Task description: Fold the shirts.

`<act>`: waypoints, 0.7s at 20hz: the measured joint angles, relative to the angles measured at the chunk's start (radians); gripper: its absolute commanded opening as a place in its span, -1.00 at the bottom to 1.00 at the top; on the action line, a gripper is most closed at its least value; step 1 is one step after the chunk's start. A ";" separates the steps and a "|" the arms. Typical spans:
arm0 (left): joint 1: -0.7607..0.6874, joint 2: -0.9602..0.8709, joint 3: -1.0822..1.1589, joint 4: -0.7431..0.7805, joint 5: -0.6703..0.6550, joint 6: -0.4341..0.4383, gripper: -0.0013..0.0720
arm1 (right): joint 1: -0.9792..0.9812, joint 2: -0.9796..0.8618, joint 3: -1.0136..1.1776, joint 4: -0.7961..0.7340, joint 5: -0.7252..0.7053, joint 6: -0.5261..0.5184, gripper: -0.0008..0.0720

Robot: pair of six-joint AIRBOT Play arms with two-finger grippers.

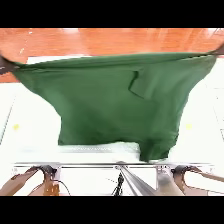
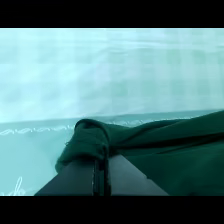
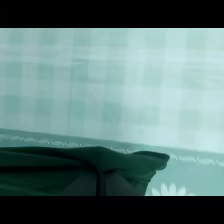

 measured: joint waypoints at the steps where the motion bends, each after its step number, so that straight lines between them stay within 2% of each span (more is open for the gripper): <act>1: -0.012 -0.064 -0.007 0.000 0.048 0.000 -0.89 | 0.016 -0.067 -0.001 -0.005 -0.047 0.000 -0.90; 4: -0.040 -0.247 -0.019 -0.011 0.191 0.003 -0.89 | 0.047 -0.235 -0.002 -0.009 -0.198 0.014 -0.90; 6: -0.055 -0.362 -0.023 -0.035 0.267 0.003 -0.89 | 0.058 -0.334 -0.002 -0.012 -0.275 0.061 -0.90; 9: -0.071 -0.509 -0.025 -0.080 0.316 0.003 -0.86 | 0.066 -0.449 -0.002 -0.012 -0.295 0.119 -0.90; 10: -0.074 -0.547 -0.026 -0.100 0.317 0.003 -0.61 | 0.068 -0.478 -0.002 -0.012 -0.284 0.131 -0.90; 11: -0.077 -0.580 -0.026 -0.119 0.315 0.003 -0.16 | 0.071 -0.501 -0.002 -0.012 -0.270 0.134 -0.88; 12: -0.079 -0.603 -0.025 -0.134 0.307 0.003 0.24 | 0.072 -0.516 -0.002 -0.012 -0.257 0.137 -0.67; 13: -0.077 -0.622 -0.023 -0.149 0.293 0.002 0.41 | 0.071 -0.523 -0.002 -0.012 -0.245 0.137 -0.34; 14: -0.071 -0.634 -0.016 -0.156 0.266 0.003 0.43 | 0.068 -0.525 -0.002 -0.008 -0.228 0.129 -0.03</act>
